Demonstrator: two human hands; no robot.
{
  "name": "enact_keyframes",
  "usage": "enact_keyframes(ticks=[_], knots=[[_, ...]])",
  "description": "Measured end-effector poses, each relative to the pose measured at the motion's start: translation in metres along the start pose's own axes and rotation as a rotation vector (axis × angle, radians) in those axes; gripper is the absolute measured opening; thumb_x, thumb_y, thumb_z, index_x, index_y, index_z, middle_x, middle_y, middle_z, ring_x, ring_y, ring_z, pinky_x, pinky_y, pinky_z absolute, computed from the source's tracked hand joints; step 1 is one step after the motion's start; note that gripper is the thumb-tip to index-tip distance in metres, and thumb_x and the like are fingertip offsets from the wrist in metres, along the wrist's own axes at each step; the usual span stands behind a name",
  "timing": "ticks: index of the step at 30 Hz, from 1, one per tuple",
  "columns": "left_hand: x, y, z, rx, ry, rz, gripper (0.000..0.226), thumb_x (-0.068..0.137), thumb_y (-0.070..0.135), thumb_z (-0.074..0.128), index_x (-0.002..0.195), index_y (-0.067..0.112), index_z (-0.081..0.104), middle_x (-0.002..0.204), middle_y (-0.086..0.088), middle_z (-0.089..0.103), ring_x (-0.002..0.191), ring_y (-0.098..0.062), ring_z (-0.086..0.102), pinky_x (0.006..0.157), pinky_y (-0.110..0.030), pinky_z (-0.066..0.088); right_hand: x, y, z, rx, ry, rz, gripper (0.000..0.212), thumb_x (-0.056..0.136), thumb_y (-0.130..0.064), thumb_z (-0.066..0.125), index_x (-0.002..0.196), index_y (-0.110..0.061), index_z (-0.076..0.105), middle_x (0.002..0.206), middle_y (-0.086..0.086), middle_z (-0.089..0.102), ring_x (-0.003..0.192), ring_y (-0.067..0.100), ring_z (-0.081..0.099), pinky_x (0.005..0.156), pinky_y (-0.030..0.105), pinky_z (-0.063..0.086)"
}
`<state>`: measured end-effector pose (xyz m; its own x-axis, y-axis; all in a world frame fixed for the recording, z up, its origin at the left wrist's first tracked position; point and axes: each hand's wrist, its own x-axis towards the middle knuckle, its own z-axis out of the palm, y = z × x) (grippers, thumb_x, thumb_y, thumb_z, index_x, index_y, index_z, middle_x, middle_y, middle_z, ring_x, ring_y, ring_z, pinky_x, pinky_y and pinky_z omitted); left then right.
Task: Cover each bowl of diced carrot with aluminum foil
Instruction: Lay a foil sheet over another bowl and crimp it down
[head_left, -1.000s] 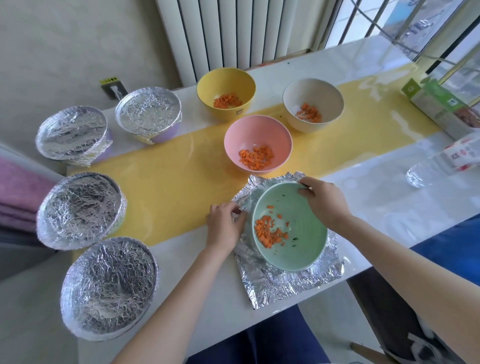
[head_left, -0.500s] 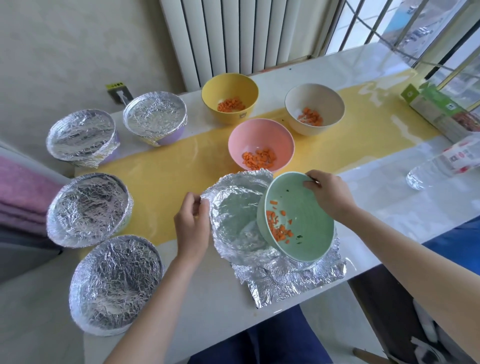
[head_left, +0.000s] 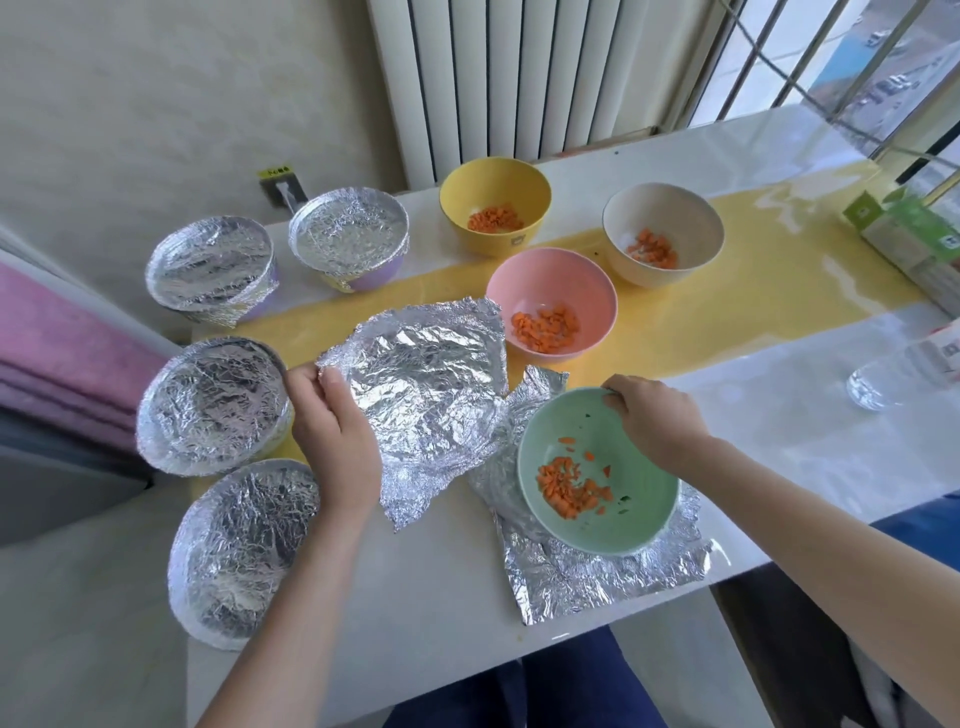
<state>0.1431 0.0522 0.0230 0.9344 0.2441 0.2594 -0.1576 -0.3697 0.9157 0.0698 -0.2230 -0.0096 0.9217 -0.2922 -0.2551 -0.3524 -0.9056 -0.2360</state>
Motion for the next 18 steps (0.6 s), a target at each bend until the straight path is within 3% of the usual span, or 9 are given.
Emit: enact_keyframes(ticks=[3,6,10,15,18], knots=[[0.001,0.004,-0.004,0.014,0.027,0.014,0.011,0.1,0.01,0.036,0.089,0.01,0.036,0.062,0.004,0.033,0.051,-0.005,0.028,0.05,-0.021,0.025,0.005,-0.015,-0.011,-0.053,0.092,-0.169,0.033,0.1,-0.032,0.037,0.127,-0.017,0.049,0.126,0.0,0.056,0.116,0.022,0.05,0.079,0.039,0.049],[0.006,0.005,-0.008,0.022,0.06,0.003,0.011,0.1,0.01,0.035,0.088,0.01,0.035,0.062,0.004,0.033,0.05,-0.005,0.028,0.049,-0.02,0.025,0.022,-0.038,-0.02,-0.004,0.161,-0.257,0.032,0.098,-0.028,0.043,0.126,-0.014,0.051,0.124,0.002,0.056,0.115,0.023,0.05,0.076,0.039,0.05],[0.011,0.001,-0.018,0.042,0.085,-0.008,0.011,0.1,0.011,0.034,0.089,0.01,0.036,0.062,0.005,0.033,0.05,-0.006,0.027,0.049,-0.021,0.023,0.053,-0.065,-0.014,-0.102,0.039,-0.266,0.038,0.095,-0.022,0.05,0.133,-0.019,0.047,0.132,0.003,0.054,0.122,0.024,0.047,0.087,0.039,0.046],[0.011,-0.001,-0.036,0.061,0.141,-0.023,0.013,0.1,0.007,0.034,0.087,0.009,0.034,0.062,0.006,0.031,0.049,-0.002,0.028,0.049,-0.019,0.024,0.072,-0.082,-0.001,-0.3,-0.036,-0.246,0.038,0.09,0.0,0.046,0.123,-0.017,0.051,0.107,0.005,0.065,0.092,0.026,0.063,0.067,0.035,0.049],[0.013,-0.003,-0.049,0.075,0.187,-0.025,0.014,0.099,0.006,0.033,0.085,0.009,0.034,0.063,0.007,0.03,0.05,-0.001,0.029,0.051,-0.018,0.026,0.081,-0.088,0.001,-0.332,0.053,-0.293,0.039,0.085,0.008,0.044,0.115,-0.013,0.058,0.113,0.008,0.061,0.093,0.031,0.062,0.068,0.038,0.046]])
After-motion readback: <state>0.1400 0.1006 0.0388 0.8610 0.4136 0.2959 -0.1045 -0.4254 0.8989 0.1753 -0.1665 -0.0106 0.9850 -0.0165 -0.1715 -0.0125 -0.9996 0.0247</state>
